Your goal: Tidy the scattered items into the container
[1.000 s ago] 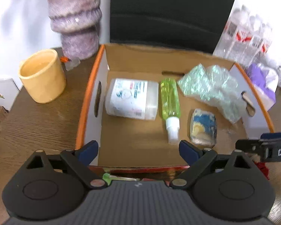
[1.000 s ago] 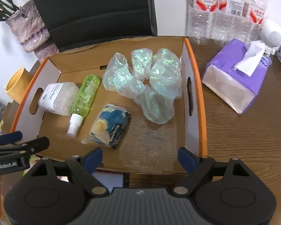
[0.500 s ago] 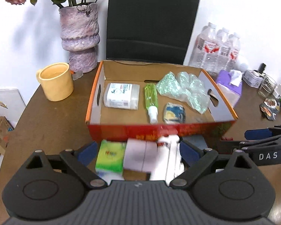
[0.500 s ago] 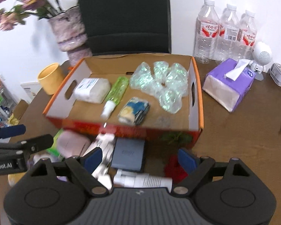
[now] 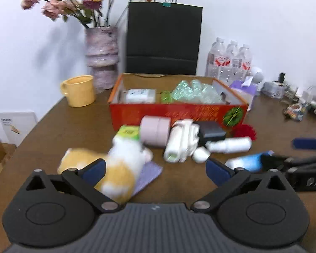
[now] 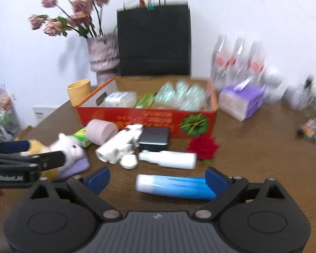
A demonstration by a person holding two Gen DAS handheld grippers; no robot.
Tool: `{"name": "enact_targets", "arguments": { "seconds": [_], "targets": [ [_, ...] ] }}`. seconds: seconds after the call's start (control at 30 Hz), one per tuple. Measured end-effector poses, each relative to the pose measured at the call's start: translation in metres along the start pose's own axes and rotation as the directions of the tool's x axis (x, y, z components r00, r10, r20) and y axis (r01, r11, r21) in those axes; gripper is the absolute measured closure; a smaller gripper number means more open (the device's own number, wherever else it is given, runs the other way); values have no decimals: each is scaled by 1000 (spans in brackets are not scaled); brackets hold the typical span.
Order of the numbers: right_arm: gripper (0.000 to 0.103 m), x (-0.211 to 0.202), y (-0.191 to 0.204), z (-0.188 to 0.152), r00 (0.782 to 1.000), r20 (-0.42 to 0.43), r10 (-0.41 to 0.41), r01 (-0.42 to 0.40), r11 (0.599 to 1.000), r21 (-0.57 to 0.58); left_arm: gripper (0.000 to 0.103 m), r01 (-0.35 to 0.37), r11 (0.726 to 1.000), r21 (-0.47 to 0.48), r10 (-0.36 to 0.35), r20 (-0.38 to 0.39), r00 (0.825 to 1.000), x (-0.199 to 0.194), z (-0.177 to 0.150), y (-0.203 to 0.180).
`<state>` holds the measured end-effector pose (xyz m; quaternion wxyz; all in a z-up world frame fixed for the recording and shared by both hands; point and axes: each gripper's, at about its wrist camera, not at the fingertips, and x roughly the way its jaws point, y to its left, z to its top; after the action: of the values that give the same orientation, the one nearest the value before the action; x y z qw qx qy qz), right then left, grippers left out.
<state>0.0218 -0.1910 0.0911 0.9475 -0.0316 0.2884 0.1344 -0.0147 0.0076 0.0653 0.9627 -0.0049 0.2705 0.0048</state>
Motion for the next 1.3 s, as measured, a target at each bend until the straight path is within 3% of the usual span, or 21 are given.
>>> {"name": "enact_targets", "arguments": {
  "seconds": [0.07, 0.23, 0.3, 0.67, 0.73, 1.3],
  "targets": [
    [6, -6, 1, -19, 999, 30, -28, 28, 1000, -13, 0, 19, 1000, -8, -19, 7, 1000, -3, -17, 1],
    [6, 1, -11, -46, 1000, -7, 25, -24, 996, 90, 0, 10, 1000, 14, -10, 7, 1000, -1, -37, -2],
    [6, 7, -11, -49, 1000, -24, 0, 2, 995, 96, 0, 15, 999, 35, -14, -11, 1000, 2, -39, -5],
    [5, 26, 2, -63, 996, -77, -53, 56, 998, 31, 0, 13, 1000, 13, -11, -113, 993, 21, -50, -2],
    [0, 30, 2, -63, 994, -95, -58, 62, 997, 42, 0, 9, 1000, 27, -5, -144, 990, 26, -51, -4],
    [0, 33, 6, -63, 992, -111, -54, 58, 998, 36, 0, 9, 999, 33, -4, -149, 989, 26, -51, -7]
  ]
}}
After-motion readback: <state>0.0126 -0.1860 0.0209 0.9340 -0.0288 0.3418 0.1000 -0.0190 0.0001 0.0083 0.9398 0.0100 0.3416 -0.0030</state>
